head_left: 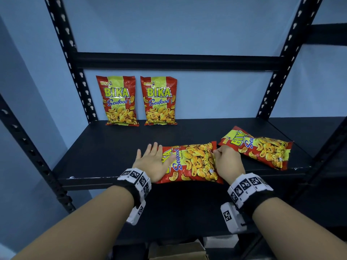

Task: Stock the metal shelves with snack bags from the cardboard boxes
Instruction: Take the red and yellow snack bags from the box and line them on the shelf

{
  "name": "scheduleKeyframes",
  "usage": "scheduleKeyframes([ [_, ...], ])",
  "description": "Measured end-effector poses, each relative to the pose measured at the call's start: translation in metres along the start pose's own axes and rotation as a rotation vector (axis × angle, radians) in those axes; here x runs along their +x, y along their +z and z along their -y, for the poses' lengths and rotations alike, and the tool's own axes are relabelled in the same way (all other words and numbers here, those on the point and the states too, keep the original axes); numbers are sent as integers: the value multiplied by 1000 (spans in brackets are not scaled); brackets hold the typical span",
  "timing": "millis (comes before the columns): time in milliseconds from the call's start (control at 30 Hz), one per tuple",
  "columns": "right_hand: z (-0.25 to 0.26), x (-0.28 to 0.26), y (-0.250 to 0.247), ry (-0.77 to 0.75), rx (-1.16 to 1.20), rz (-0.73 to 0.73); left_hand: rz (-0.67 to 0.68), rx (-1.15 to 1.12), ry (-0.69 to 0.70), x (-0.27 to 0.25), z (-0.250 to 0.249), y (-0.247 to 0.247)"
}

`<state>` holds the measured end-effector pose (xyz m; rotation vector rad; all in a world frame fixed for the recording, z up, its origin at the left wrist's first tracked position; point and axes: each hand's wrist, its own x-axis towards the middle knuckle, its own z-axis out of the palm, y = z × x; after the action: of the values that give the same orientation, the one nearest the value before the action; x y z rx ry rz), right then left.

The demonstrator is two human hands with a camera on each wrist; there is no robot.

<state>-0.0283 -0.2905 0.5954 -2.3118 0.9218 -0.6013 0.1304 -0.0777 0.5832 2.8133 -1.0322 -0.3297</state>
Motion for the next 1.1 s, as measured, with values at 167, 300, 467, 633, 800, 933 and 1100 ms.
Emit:
scheduleKeyframes([
  [167, 3, 0, -11, 49, -27, 26, -82, -108, -94, 2, 1, -5],
  [300, 15, 3, -23, -226, -223, -73, -374, -167, 17, -11, 4, -10],
  [467, 39, 25, -20, -456, -385, 303, -179, -60, 305, -32, -3, -14],
  [633, 41, 27, -21, -397, -536, 418, -222, -174, 270, -28, 9, -18],
  [800, 31, 15, -25, -284, -468, 364, -288, -195, 168, -19, 25, -23],
  [933, 30, 12, -20, -208, -344, 359, -189, -131, 60, -15, 17, -26],
  [1100, 29, 20, -18, -79, -242, 425, -54, -240, 94, -12, -1, -28],
])
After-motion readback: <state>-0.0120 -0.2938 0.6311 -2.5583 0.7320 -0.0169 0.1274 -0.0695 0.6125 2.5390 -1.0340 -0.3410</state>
